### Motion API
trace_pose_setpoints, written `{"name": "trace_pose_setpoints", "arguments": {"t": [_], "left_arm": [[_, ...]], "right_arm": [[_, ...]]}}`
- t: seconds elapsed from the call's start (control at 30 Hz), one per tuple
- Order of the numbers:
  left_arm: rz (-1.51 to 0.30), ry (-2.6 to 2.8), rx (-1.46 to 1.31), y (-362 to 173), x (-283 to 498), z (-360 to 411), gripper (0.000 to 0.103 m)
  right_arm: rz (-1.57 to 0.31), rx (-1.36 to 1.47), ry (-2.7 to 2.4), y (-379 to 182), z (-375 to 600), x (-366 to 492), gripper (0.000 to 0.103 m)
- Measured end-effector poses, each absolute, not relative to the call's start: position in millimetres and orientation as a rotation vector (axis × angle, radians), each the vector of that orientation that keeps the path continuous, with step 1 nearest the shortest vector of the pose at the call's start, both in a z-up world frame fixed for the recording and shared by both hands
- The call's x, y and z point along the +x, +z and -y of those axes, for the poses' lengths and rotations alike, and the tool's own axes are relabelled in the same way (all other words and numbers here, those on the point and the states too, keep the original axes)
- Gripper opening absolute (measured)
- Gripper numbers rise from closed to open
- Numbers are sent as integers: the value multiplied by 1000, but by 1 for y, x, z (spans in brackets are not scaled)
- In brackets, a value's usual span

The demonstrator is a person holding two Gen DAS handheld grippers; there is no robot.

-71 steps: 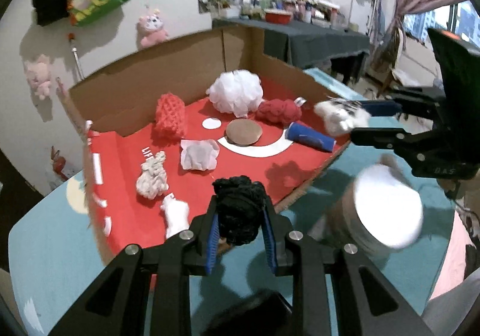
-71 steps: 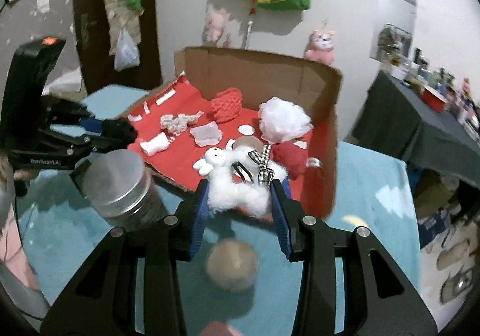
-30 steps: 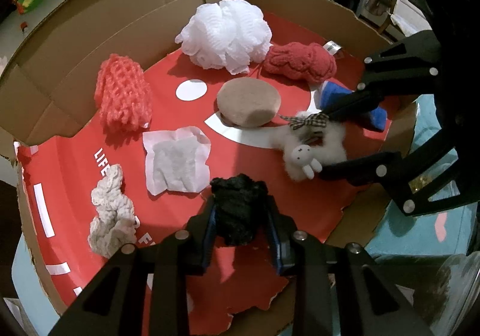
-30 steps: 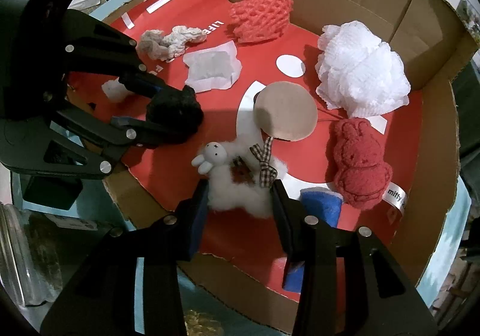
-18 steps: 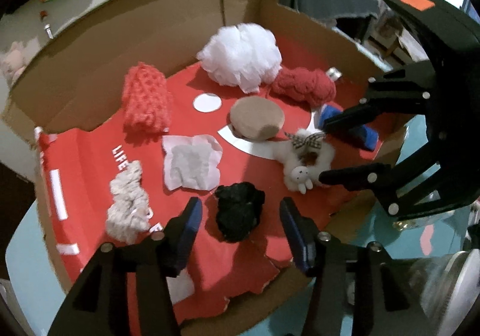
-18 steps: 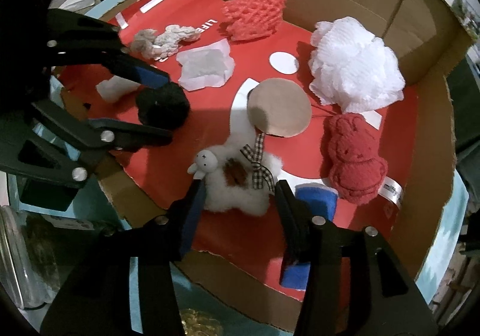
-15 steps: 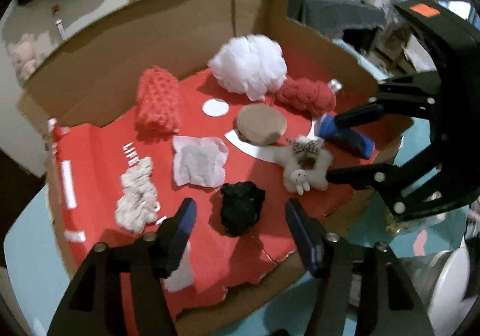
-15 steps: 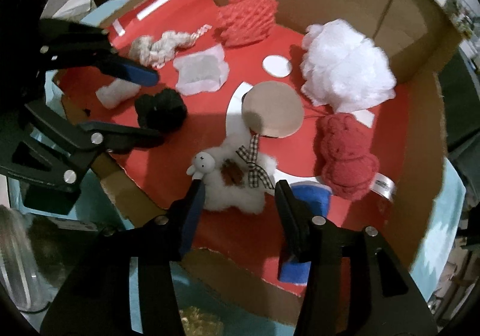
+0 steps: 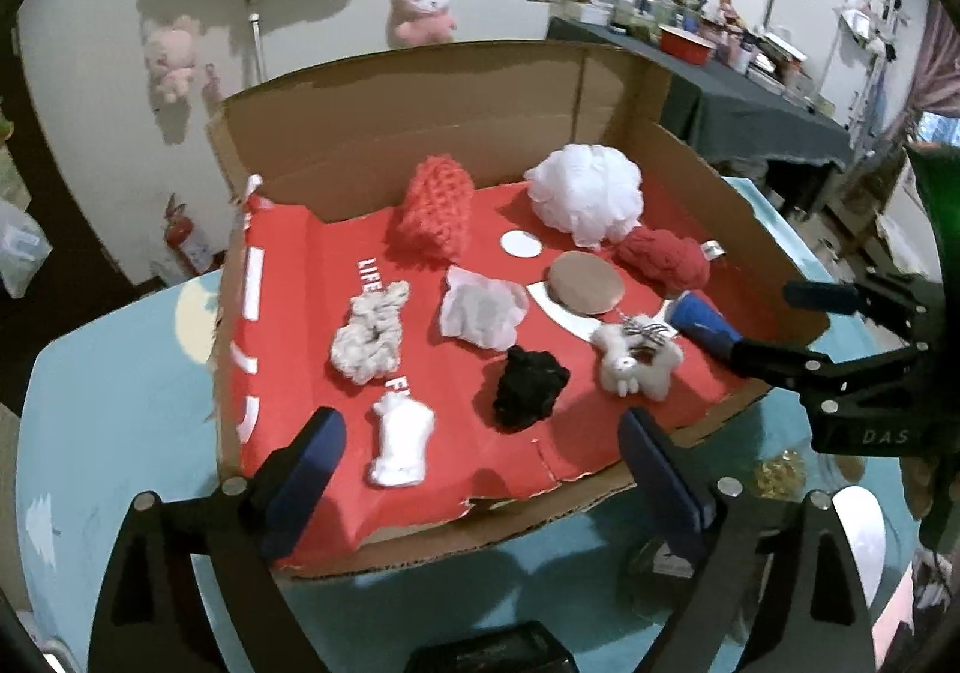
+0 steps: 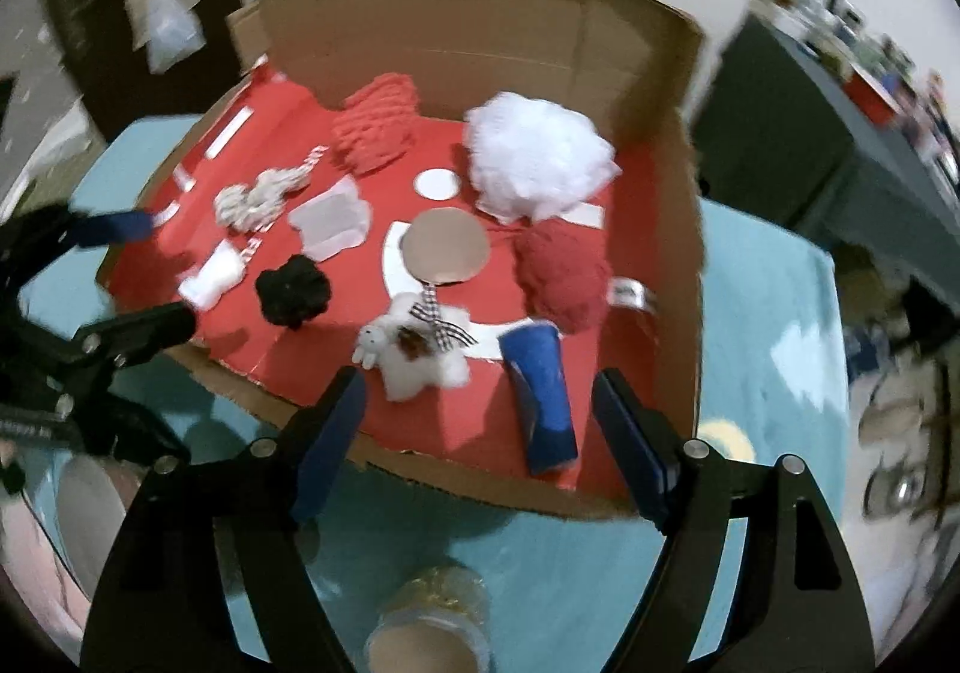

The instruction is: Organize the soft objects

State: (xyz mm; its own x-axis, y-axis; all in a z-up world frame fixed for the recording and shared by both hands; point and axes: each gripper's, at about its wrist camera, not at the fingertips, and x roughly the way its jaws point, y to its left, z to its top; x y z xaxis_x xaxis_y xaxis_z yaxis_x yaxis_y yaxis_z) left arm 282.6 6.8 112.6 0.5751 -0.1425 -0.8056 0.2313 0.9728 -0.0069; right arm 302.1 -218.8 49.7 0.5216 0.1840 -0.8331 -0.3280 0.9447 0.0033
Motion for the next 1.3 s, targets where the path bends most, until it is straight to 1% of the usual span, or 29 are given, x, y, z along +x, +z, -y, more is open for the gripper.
{"name": "trace_pose_setpoints", "arguments": {"t": [0.33, 0.73, 1.3], "left_arm": [[-955, -147, 53, 97, 287, -11, 95], [-1024, -97, 24, 76, 293, -12, 95], [-1032, -74, 27, 74, 294, -15, 95]], "right_arm": [[-974, -55, 241, 32, 229, 302, 77], [-973, -58, 220, 24, 223, 304, 77], [-976, -97, 229, 25, 214, 299, 77]]}}
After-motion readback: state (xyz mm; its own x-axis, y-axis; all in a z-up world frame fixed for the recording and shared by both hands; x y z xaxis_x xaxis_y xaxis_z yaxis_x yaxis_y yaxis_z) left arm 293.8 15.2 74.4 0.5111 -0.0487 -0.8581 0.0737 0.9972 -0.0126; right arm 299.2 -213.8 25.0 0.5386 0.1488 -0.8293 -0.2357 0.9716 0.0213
